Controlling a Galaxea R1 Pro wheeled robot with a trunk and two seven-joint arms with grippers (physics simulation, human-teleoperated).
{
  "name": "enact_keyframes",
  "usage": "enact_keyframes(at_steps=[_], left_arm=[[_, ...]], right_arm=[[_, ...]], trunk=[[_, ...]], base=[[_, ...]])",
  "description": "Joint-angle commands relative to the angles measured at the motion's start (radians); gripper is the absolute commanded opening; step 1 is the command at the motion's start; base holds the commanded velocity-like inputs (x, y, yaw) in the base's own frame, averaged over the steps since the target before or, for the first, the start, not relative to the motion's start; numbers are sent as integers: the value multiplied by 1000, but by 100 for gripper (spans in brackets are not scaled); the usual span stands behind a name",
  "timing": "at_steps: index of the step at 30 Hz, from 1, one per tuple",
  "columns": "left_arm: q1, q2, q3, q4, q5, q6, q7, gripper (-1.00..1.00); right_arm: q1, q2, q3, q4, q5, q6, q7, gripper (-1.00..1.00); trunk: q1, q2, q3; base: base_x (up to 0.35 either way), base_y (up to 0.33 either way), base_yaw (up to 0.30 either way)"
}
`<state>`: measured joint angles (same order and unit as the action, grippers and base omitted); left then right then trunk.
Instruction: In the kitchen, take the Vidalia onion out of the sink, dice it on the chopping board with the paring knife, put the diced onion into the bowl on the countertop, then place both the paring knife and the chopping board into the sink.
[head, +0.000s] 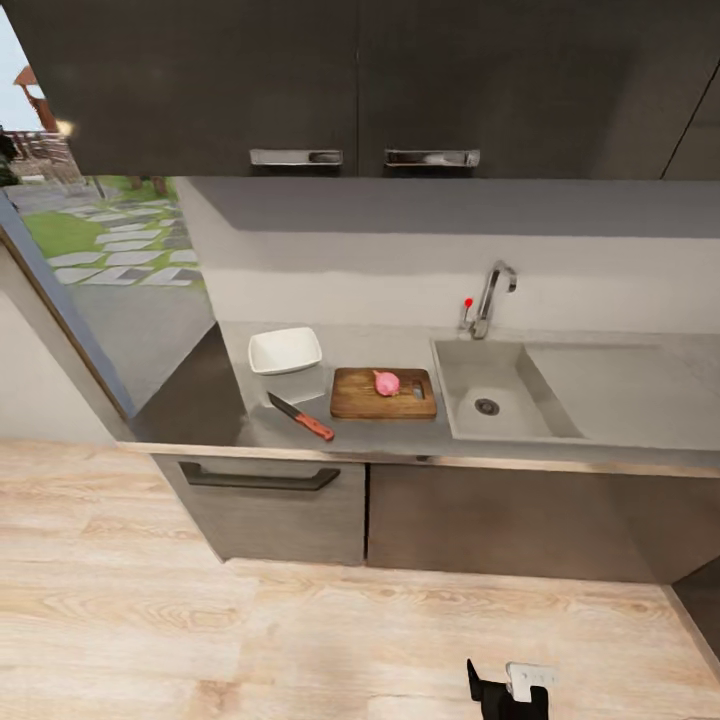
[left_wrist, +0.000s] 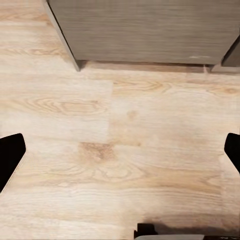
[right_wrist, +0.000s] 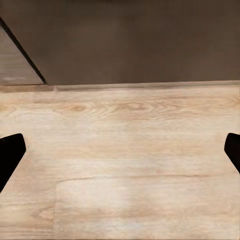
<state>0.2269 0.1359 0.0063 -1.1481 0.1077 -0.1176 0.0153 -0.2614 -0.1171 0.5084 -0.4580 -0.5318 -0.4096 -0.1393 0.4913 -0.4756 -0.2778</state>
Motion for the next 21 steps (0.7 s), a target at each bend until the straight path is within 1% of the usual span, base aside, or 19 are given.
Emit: enact_keyframes(at_steps=[1, 4, 7, 9, 11, 12, 14, 15, 17, 18, 19, 21], left_arm=[[0, 1, -2, -1, 10, -2, 2, 100], [0, 1, -2, -1, 10, -2, 2, 100], [0, 1, -2, 0, 10, -2, 2, 100], [0, 1, -2, 4, 10, -2, 2, 100], [0, 1, -2, 9, 10, -2, 2, 100], [0, 1, -2, 10, 10, -2, 2, 100], [0, 0, -3, 13, 10, -3, 2, 100], [0, 0, -3, 13, 10, -3, 2, 100], [0, 0, -3, 20, 10, -3, 2, 100], [0, -1, -3, 28, 10, -3, 2, 100], [0, -1, -3, 39, 10, -4, 2, 100], [0, -1, -3, 42, 10, -4, 2, 100]], right_arm=[[-1, -1, 9, -1, -5, -3, -8, 100], [-1, -1, 9, -1, -5, -4, -8, 100], [-1, -1, 9, -3, -6, -8, -8, 100], [-1, -2, 9, -10, -6, -28, -7, 100], [-1, -3, 9, -21, -4, -79, -8, 100], [-1, -3, 9, -26, -4, -93, -9, 100], [-1, -7, 9, -55, -1, -133, -10, 100], [-1, -8, 9, -66, 0, -138, -11, 100], [-1, -11, 9, -127, 2, -151, -14, 100], [-1, -13, 9, -184, 3, -155, -26, 100], [-1, -23, 9, -280, 6, -155, -73, 100], [-1, -29, 9, -329, 16, -152, -110, 100]], trunk=[[1, -1, -1], [1, -1, -1], [1, -1, -1], [1, -1, -1], [1, -1, -1], [1, -1, -1], [1, -1, -1], [1, -1, -1], [1, -1, -1], [1, -1, -1], [1, -1, -1], [1, -1, -1]], base=[[200, 258, 0], [152, 199, 0], [63, 85, 0], [22, 29, 0], [10, 14, 0], [6, 9, 0], [3, 5, 0], [2, 3, 0], [1, 1, 0], [0, 0, 0], [0, 0, 0], [0, 0, 0]])
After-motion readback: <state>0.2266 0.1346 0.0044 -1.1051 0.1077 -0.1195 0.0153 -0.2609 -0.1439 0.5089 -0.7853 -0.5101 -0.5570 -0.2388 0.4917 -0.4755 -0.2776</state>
